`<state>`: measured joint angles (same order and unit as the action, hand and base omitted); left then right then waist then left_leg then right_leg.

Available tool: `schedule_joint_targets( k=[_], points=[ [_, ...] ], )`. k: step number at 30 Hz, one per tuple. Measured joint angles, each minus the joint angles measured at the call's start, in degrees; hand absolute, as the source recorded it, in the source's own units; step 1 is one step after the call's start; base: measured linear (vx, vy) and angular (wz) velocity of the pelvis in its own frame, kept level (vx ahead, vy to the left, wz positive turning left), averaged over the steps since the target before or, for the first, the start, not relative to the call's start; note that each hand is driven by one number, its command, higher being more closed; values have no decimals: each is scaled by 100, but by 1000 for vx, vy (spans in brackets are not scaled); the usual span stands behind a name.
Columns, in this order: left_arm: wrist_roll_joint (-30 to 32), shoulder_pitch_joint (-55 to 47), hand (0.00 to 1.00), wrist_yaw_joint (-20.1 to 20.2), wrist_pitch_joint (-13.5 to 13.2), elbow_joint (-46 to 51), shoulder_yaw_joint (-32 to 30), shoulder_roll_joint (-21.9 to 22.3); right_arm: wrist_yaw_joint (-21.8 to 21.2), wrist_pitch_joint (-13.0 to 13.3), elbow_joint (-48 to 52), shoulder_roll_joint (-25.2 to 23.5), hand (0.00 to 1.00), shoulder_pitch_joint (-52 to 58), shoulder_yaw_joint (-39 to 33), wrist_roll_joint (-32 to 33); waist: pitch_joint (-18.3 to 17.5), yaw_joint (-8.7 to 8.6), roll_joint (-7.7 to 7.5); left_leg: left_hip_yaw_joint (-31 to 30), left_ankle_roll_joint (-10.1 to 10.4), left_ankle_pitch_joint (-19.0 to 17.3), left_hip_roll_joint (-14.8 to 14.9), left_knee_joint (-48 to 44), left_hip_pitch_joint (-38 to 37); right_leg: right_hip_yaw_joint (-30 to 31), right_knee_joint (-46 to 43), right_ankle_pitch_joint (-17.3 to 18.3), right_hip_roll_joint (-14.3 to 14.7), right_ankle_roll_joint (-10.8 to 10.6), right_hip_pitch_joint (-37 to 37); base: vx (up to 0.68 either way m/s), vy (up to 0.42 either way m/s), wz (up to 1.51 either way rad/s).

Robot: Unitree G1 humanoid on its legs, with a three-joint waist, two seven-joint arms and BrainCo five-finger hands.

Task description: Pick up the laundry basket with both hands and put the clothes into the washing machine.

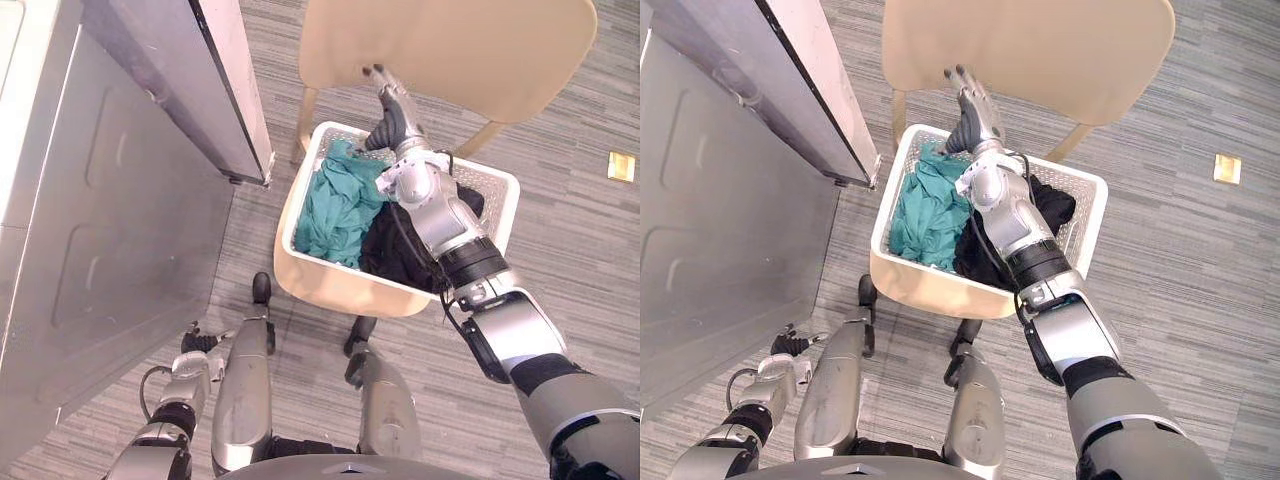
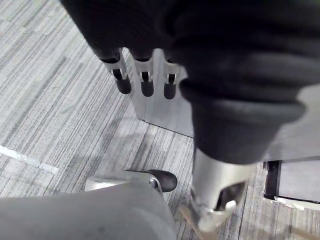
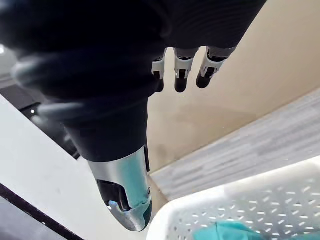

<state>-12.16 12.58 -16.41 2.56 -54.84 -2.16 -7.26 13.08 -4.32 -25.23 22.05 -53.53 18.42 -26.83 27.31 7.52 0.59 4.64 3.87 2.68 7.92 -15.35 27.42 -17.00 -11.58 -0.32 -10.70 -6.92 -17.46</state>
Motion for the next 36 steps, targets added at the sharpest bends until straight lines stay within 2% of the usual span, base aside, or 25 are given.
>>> schedule_joint_targets(
  k=[4, 9, 16, 20, 22, 27, 33, 36],
  points=[
    [3, 0, 0, -62, 24, 16, 2, 9, -9, -2, 15, -140, 0, 196, 133, -194, 9, -28, -16, 5, 8, 13, 3, 39, -11, 51, -39, 0, 0, 0, -61, -3, -3, -6],
    [5, -6, 0, -63, 39, 23, 4, -1, -75, 31, 231, -131, 0, 386, 653, -509, 20, -110, -36, 0, 12, 38, 22, 60, -21, 43, -44, 0, 11, 0, -55, 0, 0, 0],
    [5, -6, 0, -63, 54, 21, 11, -78, -589, 212, 219, -99, 0, 517, 1681, -524, 55, -129, -102, -6, 29, 170, 32, 255, -77, -4, -43, 0, 17, 0, -57, 3, -9, 3],
    [6, -9, 0, -63, 63, 11, 11, -110, -953, 419, 144, -48, 0, 580, 2228, -736, 57, -127, -107, -8, 23, 185, 33, 270, -75, -20, -43, -5, 19, 6, -55, 0, 0, 0],
    [6, -11, 0, -63, 63, 7, 14, -113, -959, 435, 90, -32, 0, 575, 2250, -736, 56, -127, -111, -10, 18, 208, 32, 300, -78, -33, -43, -9, 19, 11, -56, -3, -1, 2],
    [2, -11, 0, -63, 59, -23, 60, -135, -922, 661, -430, 21, 0, 290, 2360, -737, 43, -119, -143, -24, 32, 355, 33, 530, -153, -75, -35, -25, 33, 35, -63, -4, -3, 2],
    [-1, -11, 0, -58, 29, -33, 250, -189, -856, 692, -867, -115, 0, 100, 2250, -738, 32, -108, -162, -69, 35, 476, 29, 666, -162, -106, -27, -44, 47, 60, -88, -9, -5, 3],
    [-5, -9, 0, -58, -33, -31, 258, -192, -686, 663, -1144, -178, 0, 95, 1889, -735, 32, -57, -162, -73, 31, 521, 17, 714, -152, -106, -29, -46, 38, 63, -118, 0, 0, 0]
  ],
)
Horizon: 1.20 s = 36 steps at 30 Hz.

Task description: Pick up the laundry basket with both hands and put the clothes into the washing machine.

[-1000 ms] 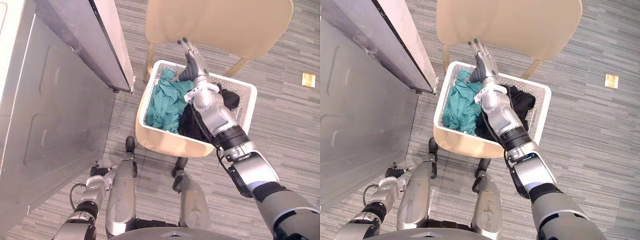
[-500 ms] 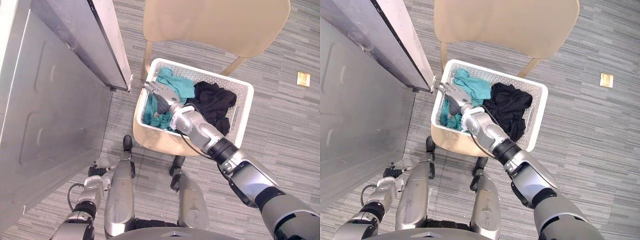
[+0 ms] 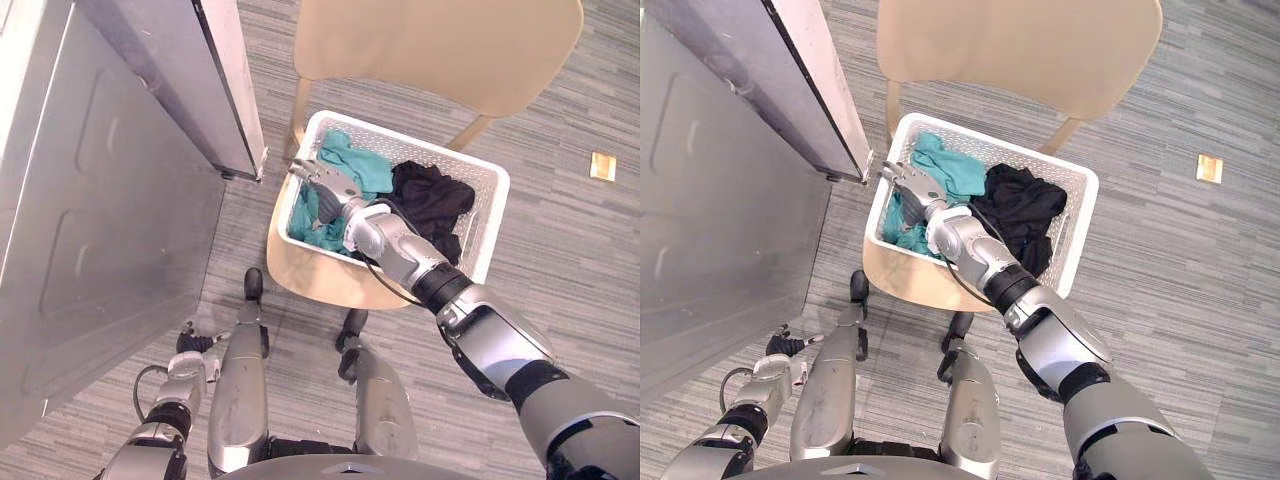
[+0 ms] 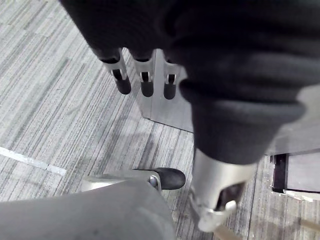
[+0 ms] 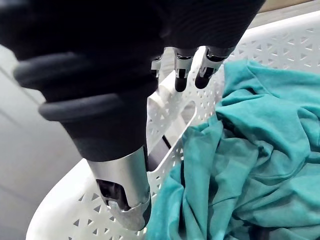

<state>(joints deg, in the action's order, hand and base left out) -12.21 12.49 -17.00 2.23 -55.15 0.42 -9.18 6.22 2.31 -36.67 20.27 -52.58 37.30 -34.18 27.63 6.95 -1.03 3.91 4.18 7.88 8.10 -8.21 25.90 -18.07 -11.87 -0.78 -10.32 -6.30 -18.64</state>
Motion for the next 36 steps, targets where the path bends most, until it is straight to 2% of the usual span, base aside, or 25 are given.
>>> schedule_joint_targets(
  k=[5, 8, 13, 19, 22, 29, 36],
  points=[
    [-7, -2, 0, -1, -11, -5, 4, 10, 271, -296, -269, 11, 0, 13, -732, 19, -2, 33, -4, 8, -16, 146, -48, 174, 51, 8, -15, -51, -39, 1, -139, 0, 0, 0],
    [-7, -2, 0, -1, -10, -6, 5, 11, 286, -446, -279, 26, 0, 50, -980, 18, -2, 17, -4, 19, -22, 155, -52, 174, 52, 18, -14, -64, -45, 1, -147, 0, 0, 0],
    [-6, -3, 0, -1, -4, 1, 5, 21, 320, -642, 290, 22, 0, 530, -1363, 41, -2, -1, -4, 49, -24, 158, -55, 195, 52, 36, -15, -64, -52, 1, -171, 4, -3, -1],
    [2, -19, 0, -6, 54, 55, -1, 26, 516, -648, 1394, -69, 0, 1290, -1573, 133, -1, -119, -6, 113, -31, 204, -58, 294, 32, 162, -108, -72, -63, -6, -329, 28, -26, -10],
    [9, -21, 0, -7, 91, 96, -2, 22, 607, -622, 1908, -166, 0, 1491, -1709, 291, -1, -248, -6, 144, -26, 203, -52, 296, -15, 176, -147, -64, -61, 0, -329, 14, -33, -7],
    [12, -44, 0, -12, 115, 268, 6, 92, 774, -528, 2724, -163, 0, 1907, -1903, 450, -1, -263, -6, 215, -13, 206, -39, 335, -60, 195, -246, 0, -79, 25, -362, 0, -8, -1],
    [14, -88, 0, -79, 118, 284, 4, 92, 1170, -468, 3104, -160, 0, 2521, -2656, 520, -1, -346, -6, 254, 3, 198, -97, 344, -67, 304, -357, 30, -147, 1, -465, 7, -11, -3]
  ],
)
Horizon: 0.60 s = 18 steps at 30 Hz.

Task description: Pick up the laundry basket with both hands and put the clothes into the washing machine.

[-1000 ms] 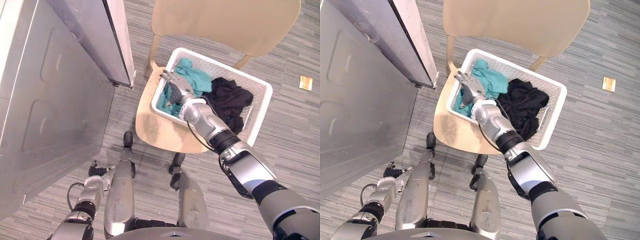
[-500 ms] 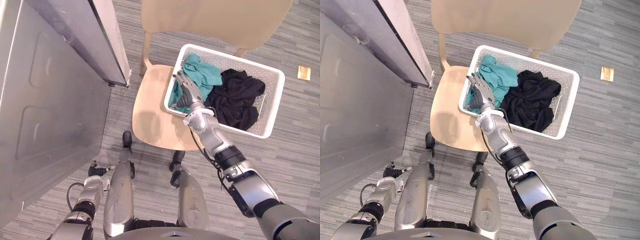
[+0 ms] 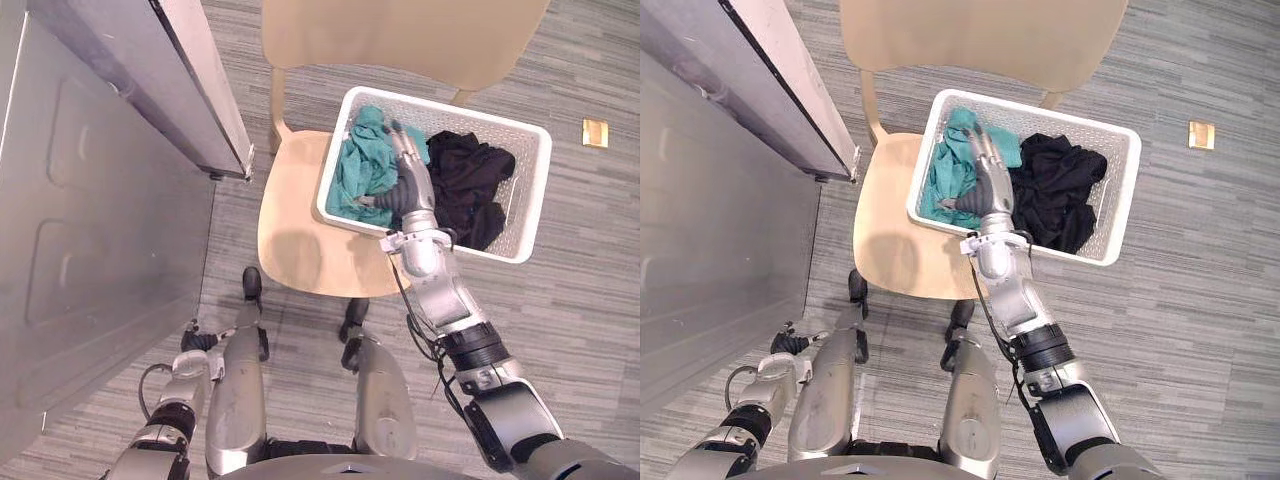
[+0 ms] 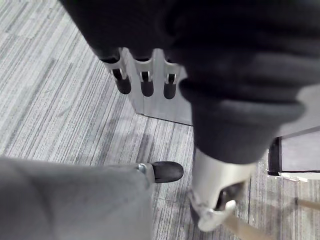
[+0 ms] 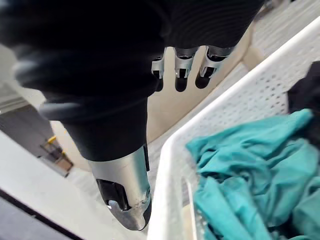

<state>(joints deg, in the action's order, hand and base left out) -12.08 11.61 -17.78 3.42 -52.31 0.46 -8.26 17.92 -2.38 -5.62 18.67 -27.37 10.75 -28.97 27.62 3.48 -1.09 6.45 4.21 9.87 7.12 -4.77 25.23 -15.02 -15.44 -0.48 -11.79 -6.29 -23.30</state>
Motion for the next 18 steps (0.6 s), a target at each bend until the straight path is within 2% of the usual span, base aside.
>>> schedule_joint_targets(
  k=[4, 10, 16, 18],
  points=[
    [4, -11, 0, -55, 4, 7, 10, 8, 14, -43, -776, 12, 0, -29, -268, -3, 0, -45, 0, 7, 2, 1, -8, 7, 1, 13, -21, 5, -2, -6, -33, 9, -11, -2],
    [3, -11, 0, -44, -33, 7, 35, 12, -19, -307, -2425, 295, 0, -574, -458, 27, 6, -37, 12, -19, -29, 36, -24, 12, 37, 0, -89, 15, -24, -10, -83, 14, -12, 1],
    [-2, -1, 0, -14, -173, 12, 146, 22, -141, -375, -3421, 475, 0, -1530, -37, 206, 50, 51, 106, -91, -41, 56, -27, 7, 78, -34, -95, 18, -26, -10, -80, 19, -27, 6],
    [-8, 28, 0, -11, -215, 16, 208, 38, -278, -393, -3636, 477, 0, -1811, 247, 233, 90, 139, 194, -152, -46, 68, -28, 5, 113, -119, -95, 28, -27, -2, -71, 12, -32, 11]
  ],
)
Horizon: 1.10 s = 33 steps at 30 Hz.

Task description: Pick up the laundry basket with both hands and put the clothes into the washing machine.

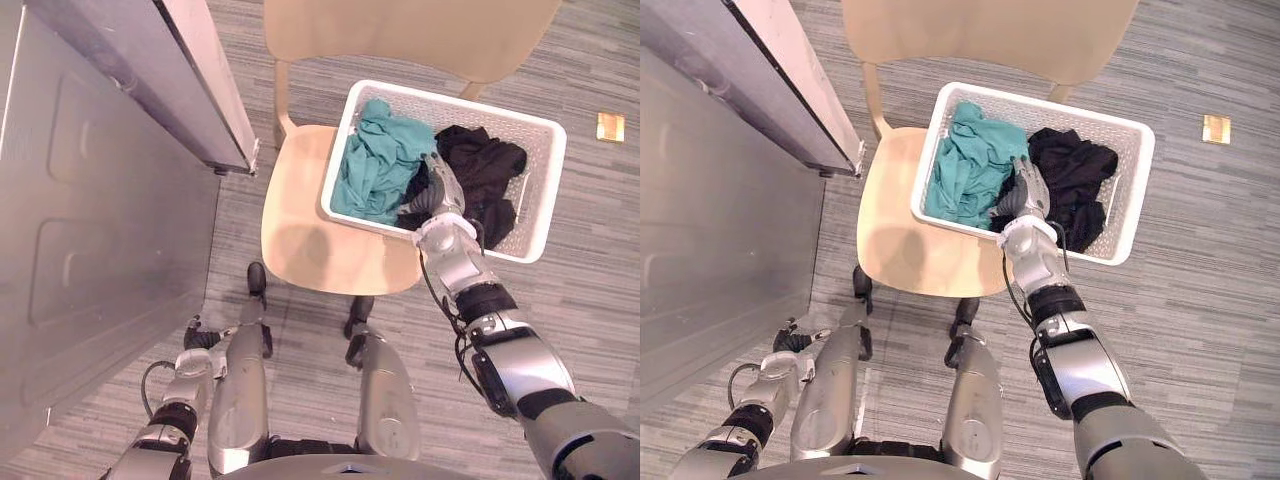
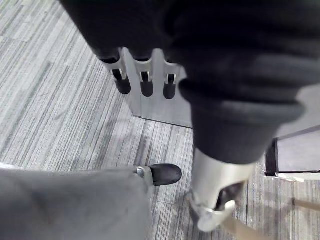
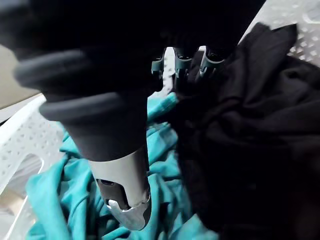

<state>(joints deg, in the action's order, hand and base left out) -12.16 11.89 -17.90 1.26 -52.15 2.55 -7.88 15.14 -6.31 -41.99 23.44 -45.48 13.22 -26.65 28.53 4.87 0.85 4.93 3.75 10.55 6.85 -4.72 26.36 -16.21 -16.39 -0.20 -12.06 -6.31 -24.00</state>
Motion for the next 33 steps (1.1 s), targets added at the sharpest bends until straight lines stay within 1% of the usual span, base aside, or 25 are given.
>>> schedule_joint_targets(
  k=[2, 5, 10, 15, 18, 23, 26, 31, 33],
  points=[
    [-4, 4, 0, 2, -9, 0, 2, -7, -34, -2, -4, -46, 0, -122, 179, 43, 21, 35, 50, -52, 7, 19, 4, -3, 66, -39, -1, 10, 3, 5, -13, 19, -36, 14],
    [-8, 4, 0, 1, -8, -15, 3, -1, -199, -7, -5, -97, 0, -159, 324, 46, 22, 154, 56, -58, 7, 17, -5, -8, 69, -40, 5, 11, 0, 4, -9, 27, -28, 3],
    [-9, 3, 0, 0, 5, -28, 2, 0, -285, -5, 62, -279, 0, -224, 934, 44, 21, 145, 58, -113, 6, 18, -27, -22, 79, -86, 24, 13, -1, 8, 28, 15, -22, 4],
    [-9, 3, 0, 0, 10, -24, -9, 2, -562, 42, 193, -318, 0, -191, 1480, 31, 17, 150, 65, -182, 12, 18, -13, -42, 78, -171, 35, 28, 15, 31, 104, 6, -31, 7],
    [-9, 3, 0, -1, 30, -25, -12, 6, -714, 104, 518, -345, 0, -139, 1785, 39, 17, 151, 65, -179, 18, 14, 4, -62, 78, -170, 37, 30, 26, 34, 105, 4, -36, -2],
    [-10, 3, 0, -6, 42, -25, -19, 11, -754, 173, 753, -539, 0, 14, 2083, 50, 14, 148, 69, -182, 42, -41, 18, -156, 64, -173, 26, 42, 39, 50, 155, 9, -26, -1],
    [-10, 3, 0, -9, 47, -26, -21, 11, -754, 176, 769, -683, 0, 15, 2213, 223, 11, 148, 73, -188, 78, -105, 29, -224, 56, -180, 19, 60, 45, 62, 195, 0, 0, 0],
    [-11, 3, 0, -21, 70, -24, -30, 15, -754, 174, 985, -762, 0, 65, 2255, 279, 11, 160, 75, -199, 80, -106, 29, -223, 58, -187, 1, 78, 44, 60, 198, 3, -6, 0],
    [-11, 3, 0, -33, 90, -24, -34, 15, -745, 174, 984, -885, 0, 65, 2248, 288, 10, 158, 77, -209, 80, -105, 29, -223, 57, -192, -10, 85, 44, 52, 199, 10, -17, 1]
  ],
)
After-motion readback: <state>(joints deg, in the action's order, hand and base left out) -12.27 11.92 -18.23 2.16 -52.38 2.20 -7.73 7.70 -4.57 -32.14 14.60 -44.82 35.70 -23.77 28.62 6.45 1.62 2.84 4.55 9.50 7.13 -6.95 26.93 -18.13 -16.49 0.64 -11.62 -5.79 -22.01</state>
